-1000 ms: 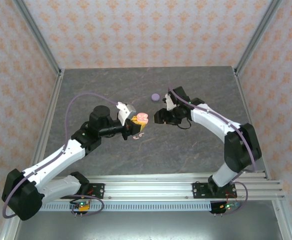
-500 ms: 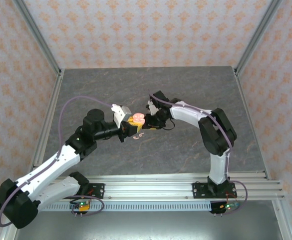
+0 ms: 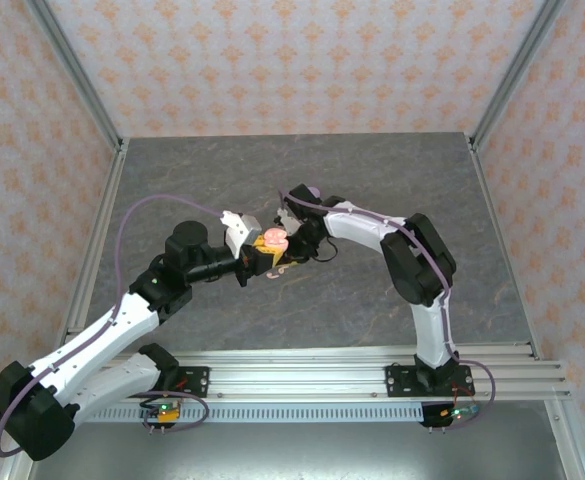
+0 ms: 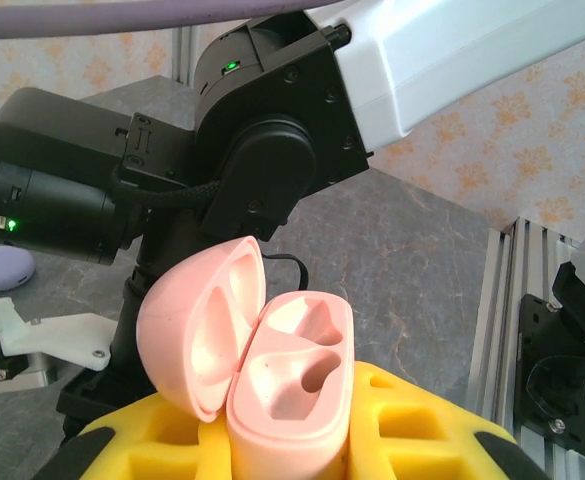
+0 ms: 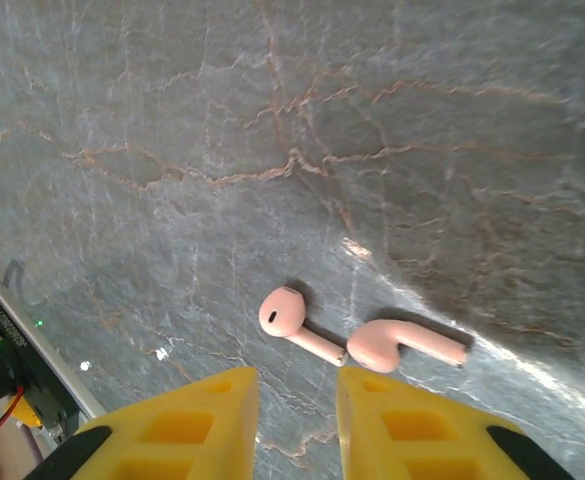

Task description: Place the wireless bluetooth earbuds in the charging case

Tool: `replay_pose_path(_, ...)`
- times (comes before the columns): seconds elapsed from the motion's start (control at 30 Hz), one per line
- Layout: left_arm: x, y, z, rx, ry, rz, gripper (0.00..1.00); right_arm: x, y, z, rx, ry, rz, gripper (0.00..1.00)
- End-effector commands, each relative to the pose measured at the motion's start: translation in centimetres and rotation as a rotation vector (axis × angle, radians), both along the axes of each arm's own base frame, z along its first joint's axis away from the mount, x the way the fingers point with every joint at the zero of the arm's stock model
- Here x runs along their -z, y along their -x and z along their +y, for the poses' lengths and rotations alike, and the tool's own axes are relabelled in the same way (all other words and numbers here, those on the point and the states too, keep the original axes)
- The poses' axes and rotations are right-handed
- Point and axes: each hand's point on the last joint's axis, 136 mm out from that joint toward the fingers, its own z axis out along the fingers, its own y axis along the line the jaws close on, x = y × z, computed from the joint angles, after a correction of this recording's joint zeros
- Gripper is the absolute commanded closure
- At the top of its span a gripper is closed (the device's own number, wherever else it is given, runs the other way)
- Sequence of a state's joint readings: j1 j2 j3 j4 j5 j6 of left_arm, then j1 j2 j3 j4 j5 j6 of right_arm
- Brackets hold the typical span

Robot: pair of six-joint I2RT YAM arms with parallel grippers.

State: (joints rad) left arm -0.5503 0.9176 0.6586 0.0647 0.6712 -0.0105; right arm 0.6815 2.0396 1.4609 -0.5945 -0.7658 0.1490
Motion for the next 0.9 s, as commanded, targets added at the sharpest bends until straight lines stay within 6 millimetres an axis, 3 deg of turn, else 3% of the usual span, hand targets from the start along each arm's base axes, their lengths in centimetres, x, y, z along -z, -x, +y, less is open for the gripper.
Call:
replay_pose_path(0.0, -0.3, 0.1, 0.2, -0.010, 0.010, -0.017, 0.88, -0.2, 1.3, 0.6, -0.066, -0.016, 0.040, 0.73)
replay_pose_path(0.27, -0.2, 0.1, 0.1, -0.010, 0.009, -0.014, 0.88, 0.8, 1.7, 1.1, -0.078, 0.022, 0.047, 0.73)
replay_pose_path(0.57, 0.1, 0.0, 0.2, -0.019, 0.004, -0.009, 0.88, 2.1, 0.1, 0.2, -0.027, 0.132, 0.005, 0.73)
replay_pose_path(0.87, 0.1, -0.1, 0.2, -0.022, 0.004, -0.009, 0.88, 1.6, -2.3, -1.6, 0.081, 0.241, -0.110, 0.73)
